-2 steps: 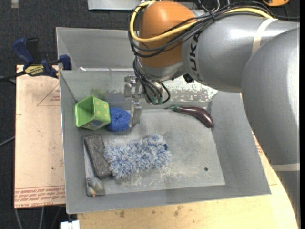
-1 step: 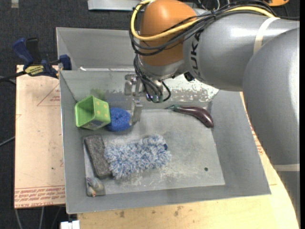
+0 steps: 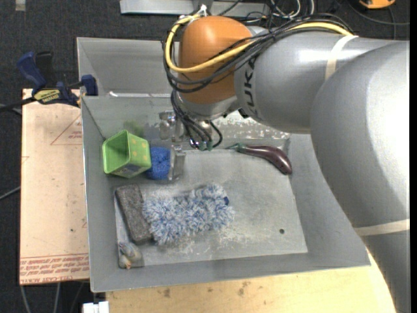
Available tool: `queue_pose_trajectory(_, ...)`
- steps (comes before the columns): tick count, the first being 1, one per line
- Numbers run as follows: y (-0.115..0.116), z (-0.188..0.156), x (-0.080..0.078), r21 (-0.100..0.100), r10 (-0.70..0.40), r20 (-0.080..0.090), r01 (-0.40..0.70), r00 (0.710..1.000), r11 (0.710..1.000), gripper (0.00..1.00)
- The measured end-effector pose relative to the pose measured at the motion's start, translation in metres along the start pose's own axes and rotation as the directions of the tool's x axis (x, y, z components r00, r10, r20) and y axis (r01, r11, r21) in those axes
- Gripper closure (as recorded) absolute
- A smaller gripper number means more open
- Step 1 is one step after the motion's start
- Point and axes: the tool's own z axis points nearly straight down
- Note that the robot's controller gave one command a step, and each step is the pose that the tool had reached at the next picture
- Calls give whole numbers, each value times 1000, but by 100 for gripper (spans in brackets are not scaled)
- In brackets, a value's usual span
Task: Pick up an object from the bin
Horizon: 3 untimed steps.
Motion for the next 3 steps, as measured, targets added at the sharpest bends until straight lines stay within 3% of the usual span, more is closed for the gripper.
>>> queue_pose_trajectory(1, 16, 68, 4, 0, -87, -3, 87, 996, 996, 0)
queue_pose_trajectory(2, 19, 82, -3, -3, -99, 7, 99, 995, 995, 100)
queue_pose_trajectory(3, 19, 82, -3, -3, -98, 7, 98, 995, 995, 100)
